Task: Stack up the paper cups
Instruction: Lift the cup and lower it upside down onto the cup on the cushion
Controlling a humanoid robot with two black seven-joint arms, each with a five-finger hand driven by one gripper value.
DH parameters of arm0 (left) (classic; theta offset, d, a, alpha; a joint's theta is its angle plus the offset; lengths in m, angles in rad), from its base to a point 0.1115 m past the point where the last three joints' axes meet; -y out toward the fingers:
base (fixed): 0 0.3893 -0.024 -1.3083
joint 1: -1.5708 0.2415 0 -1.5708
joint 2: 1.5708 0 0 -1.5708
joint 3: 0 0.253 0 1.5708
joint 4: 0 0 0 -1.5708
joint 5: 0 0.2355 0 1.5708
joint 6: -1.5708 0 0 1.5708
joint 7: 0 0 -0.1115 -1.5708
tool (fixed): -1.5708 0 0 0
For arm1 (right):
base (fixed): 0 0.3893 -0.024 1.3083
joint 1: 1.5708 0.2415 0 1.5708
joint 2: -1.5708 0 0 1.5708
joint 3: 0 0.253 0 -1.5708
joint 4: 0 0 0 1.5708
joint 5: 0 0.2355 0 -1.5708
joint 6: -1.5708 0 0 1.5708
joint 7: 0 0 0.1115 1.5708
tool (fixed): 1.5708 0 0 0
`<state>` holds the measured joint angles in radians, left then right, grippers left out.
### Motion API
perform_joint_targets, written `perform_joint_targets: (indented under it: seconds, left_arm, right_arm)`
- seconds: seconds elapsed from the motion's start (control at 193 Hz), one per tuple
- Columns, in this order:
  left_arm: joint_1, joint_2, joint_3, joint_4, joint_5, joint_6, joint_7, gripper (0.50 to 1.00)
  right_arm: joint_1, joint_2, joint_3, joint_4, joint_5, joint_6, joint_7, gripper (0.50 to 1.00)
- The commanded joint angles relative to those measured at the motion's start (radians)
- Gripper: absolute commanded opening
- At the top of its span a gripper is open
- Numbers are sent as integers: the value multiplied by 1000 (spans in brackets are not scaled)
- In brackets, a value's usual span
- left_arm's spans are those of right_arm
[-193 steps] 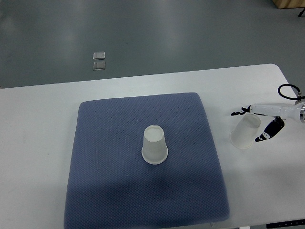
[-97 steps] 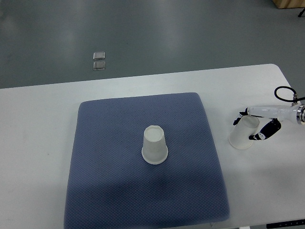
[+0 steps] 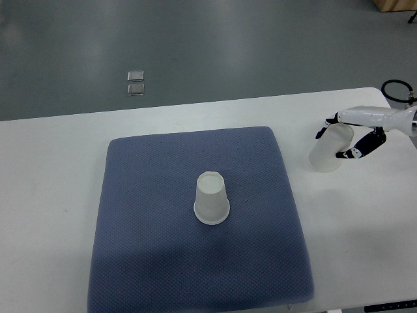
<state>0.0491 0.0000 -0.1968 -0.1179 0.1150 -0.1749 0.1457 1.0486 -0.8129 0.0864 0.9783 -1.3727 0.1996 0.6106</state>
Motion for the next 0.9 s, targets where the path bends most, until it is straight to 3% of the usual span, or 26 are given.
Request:
perform_joint_targets:
  seconds: [0.0, 0.103, 0.538, 0.895]
  left_arm:
    - [0, 0, -1, 1, 0, 0, 0, 1000]
    - [0, 0, -1, 1, 0, 0, 0, 1000]
    - [0, 0, -1, 1, 0, 0, 0, 1000]
    - [0, 0, 0, 0, 0, 0, 0, 1000]
  right_arm:
    - [82, -5, 3, 46, 49, 90, 0, 625]
    - [151, 1, 3, 98, 98, 153, 0, 625]
    - [295, 143, 3, 267, 110, 241, 0, 627]
    - [289, 251, 1, 263, 92, 221, -2, 633]
